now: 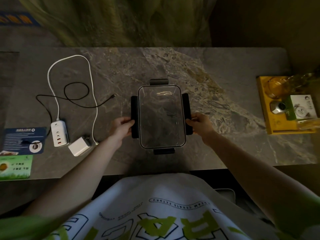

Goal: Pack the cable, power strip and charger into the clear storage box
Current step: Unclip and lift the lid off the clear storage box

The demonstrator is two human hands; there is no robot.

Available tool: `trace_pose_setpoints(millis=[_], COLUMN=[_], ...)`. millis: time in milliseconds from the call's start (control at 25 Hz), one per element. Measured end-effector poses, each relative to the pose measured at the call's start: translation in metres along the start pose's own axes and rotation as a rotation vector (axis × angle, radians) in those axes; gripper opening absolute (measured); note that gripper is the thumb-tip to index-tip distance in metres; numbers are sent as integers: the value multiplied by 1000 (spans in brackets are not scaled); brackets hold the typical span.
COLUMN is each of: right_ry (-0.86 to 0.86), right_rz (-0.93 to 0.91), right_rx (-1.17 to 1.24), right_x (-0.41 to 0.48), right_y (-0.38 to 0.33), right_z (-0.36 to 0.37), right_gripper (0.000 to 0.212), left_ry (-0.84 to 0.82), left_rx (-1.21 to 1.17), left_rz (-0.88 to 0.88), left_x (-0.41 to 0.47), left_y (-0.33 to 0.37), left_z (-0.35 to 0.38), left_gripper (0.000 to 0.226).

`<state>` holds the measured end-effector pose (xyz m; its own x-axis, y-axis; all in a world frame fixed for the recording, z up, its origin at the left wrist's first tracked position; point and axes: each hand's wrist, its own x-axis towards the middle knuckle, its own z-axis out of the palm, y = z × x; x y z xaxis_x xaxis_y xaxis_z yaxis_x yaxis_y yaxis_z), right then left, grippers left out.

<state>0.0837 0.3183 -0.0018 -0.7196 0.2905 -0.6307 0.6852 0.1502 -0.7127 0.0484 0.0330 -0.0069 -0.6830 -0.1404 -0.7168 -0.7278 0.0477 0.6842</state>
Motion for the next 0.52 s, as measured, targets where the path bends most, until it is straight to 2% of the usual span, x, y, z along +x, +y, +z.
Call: trace_pose_setpoints(millis=[200,400,520], right_ry=[-38,-66,-53], right_rz=[-46,-108,-201], right_rx=[61,151,114], right_x=[-5,-15,-23], right_y=[-5,-13,-26], right_z=[-3,-9,-10], right_gripper=[8,19,23], left_ry=[-2,42,102], left_rx=[12,28,24], left_rz=[48,133,234], left_x=[-7,-16,-26], left_y=[6,16,29], left_z=[2,-3,-1], left_gripper=[23,27,24])
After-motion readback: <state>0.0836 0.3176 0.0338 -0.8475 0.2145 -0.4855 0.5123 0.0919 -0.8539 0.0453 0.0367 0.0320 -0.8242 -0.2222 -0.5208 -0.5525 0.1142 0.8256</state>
